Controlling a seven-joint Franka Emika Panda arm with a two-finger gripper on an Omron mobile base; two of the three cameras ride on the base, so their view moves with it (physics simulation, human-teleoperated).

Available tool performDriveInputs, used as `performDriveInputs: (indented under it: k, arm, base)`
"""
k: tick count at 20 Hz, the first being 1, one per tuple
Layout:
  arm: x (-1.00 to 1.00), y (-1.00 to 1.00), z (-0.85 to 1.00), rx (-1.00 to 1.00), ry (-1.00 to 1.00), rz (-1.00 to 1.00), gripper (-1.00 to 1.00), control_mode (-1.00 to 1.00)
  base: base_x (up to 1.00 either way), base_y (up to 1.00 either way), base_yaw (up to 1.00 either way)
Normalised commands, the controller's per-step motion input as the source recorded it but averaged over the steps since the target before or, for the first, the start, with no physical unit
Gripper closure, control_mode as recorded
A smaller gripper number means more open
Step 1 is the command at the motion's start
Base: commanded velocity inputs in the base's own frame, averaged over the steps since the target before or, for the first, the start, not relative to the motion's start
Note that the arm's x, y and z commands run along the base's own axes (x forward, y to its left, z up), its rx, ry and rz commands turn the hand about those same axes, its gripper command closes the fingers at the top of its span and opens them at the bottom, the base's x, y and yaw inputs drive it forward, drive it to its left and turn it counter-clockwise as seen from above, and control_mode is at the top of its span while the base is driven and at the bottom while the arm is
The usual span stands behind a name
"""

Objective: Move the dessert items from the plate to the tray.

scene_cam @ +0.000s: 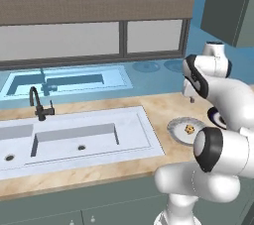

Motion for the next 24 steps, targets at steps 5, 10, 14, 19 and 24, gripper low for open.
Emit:
performDriveInputs:
  k: [5,10,14,19,24]
  arm:
    - [0.03,0.00,-0.42,-0.01,0.00,0.00,-1.00,-1.00]
    - [0.08,0.00,-0.14,0.00,-0.06,0.00,-1.00,-1.00]
    - [0.24,0.00,-0.41,0.00,-0.06,0.00,-1.00,-1.00]
    - [0.21,0.00,-0.40,0.00,0.00,0.00,-1.00,-1.00]
    - [0.18,0.00,-0.36,0.00,0.00,0.00,-1.00,-1.00]
  base:
    - [0.00,0.00,0.00]
    - [0.00,0.00,0.00]
    - [0.00,0.00,0.00]
    - [0.00,0.00,0.00]
    - [0.00,0.00,0.00]
